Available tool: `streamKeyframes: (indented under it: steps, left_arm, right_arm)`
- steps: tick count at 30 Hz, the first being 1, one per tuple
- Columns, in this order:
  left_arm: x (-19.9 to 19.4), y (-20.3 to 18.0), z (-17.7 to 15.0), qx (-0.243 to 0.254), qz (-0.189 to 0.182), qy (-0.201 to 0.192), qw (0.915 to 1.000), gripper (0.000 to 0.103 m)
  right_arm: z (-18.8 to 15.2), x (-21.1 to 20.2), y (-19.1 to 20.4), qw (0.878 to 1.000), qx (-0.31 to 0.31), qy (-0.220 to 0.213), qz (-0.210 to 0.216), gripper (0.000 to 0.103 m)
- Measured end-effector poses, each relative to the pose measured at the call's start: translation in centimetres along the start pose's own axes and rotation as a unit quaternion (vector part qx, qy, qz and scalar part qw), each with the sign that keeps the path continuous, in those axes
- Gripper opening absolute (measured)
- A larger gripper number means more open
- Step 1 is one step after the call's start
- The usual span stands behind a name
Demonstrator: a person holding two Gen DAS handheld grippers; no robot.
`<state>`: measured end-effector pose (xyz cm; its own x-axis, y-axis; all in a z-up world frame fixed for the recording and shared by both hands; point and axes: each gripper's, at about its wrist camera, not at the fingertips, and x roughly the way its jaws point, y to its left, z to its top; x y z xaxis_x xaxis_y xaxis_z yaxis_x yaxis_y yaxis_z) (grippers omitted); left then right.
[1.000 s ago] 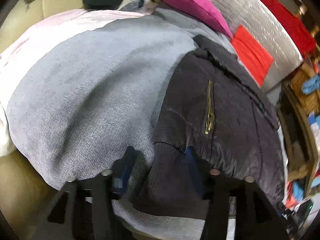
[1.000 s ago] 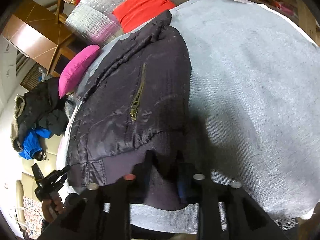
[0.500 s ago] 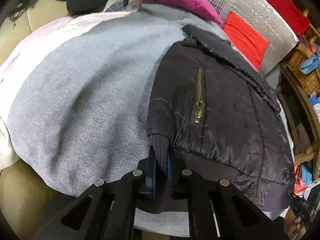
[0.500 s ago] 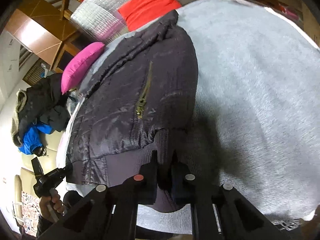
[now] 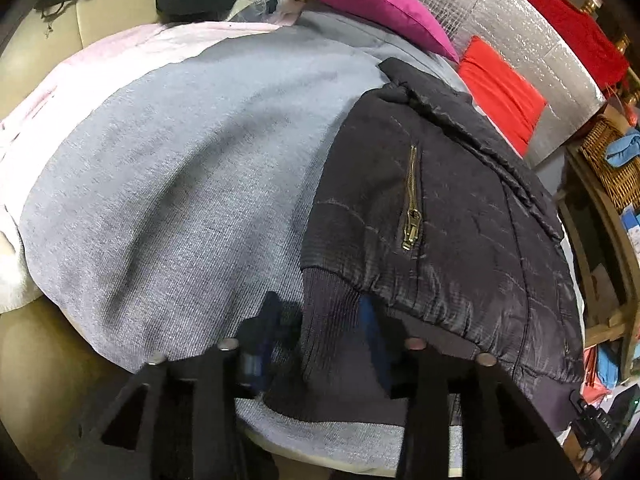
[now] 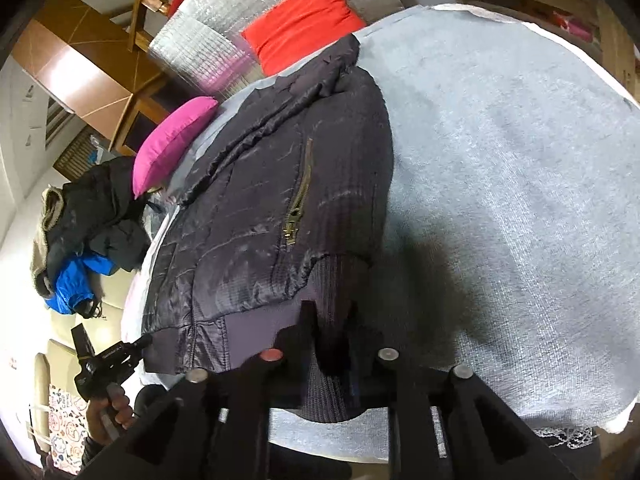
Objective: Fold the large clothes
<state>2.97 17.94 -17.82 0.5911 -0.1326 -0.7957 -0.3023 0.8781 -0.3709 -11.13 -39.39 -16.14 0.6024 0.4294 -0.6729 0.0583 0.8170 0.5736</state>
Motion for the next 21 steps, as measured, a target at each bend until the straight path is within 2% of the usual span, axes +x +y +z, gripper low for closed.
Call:
streamKeyframes:
  steps: [2, 3, 4, 6, 9, 10, 11, 12, 13, 14, 15, 17, 21]
  left_arm:
    - [0.2, -0.2, 0.0, 0.000, 0.000, 0.002, 1.0000, 0.055]
    - [0.3, -0.2, 0.1, 0.000, 0.000, 0.003, 1.0000, 0.057]
    - [0.6, -0.4, 0.0, 0.001, 0.000, 0.006, 1.0000, 0.058]
    - [0.9, -0.7, 0.1, 0.004, 0.003, 0.009, 0.9999, 0.058]
    - [1.0, -1.1, 0.1, 0.007, 0.001, 0.006, 1.0000, 0.058]
    - [1.0, -1.1, -0.1, 0.009, 0.000, 0.005, 0.9999, 0.058]
    - [0.9, -1.2, -0.2, 0.014, 0.005, 0.005, 0.9999, 0.053]
    - [0.9, -1.3, -0.2, 0.024, 0.011, 0.005, 0.9997, 0.044]
    - [1.1, -1.5, -0.2, 0.035, 0.017, 0.009, 0.9992, 0.021]
    - [1.2, -1.8, -0.2, 0.047, 0.028, 0.013, 0.9984, 0.017]
    - [1.0, -1.8, -0.2, 0.048, 0.028, 0.011, 0.9984, 0.013]
    - [0.5, -2.0, -0.1, 0.051, 0.030, 0.006, 0.9982, 0.009]
    - [-0.9, -2.4, -0.3, 0.062, 0.027, -0.009, 0.9977, 0.008]
  right_arm:
    - [0.1, 0.3, -0.2, 1.000, 0.004, 0.002, -0.011, 0.037]
    - [0.2, 0.4, -0.3, 1.000, 0.009, -0.001, -0.014, 0.057]
    - [0.3, 0.4, -0.3, 1.000, 0.012, -0.004, -0.014, 0.071]
    - [0.6, 0.4, -0.2, 1.000, 0.014, -0.011, -0.013, 0.071]
    - [1.0, 1.4, -0.5, 1.000, 0.029, 0.005, 0.006, 0.071]
    - [1.0, 1.7, -0.6, 0.999, 0.036, 0.009, 0.015, 0.069]
    - [1.0, 2.1, -0.7, 0.999, 0.040, 0.015, 0.021, 0.067]
    - [0.9, 2.3, -0.5, 0.999, 0.035, 0.018, 0.021, 0.053]
    - [0.8, 2.5, -0.1, 0.999, 0.024, 0.021, 0.009, 0.031]
    - [0.7, 2.7, 0.2, 1.000, 0.017, 0.023, -0.003, 0.026]
    - [0.8, 2.8, 0.1, 0.999, 0.017, 0.027, -0.001, 0.017]
    - [0.9, 2.6, -0.1, 0.999, 0.021, 0.031, 0.009, 0.014]
    - [1.0, 1.3, 0.2, 1.000, 0.013, 0.023, 0.017, 0.010]
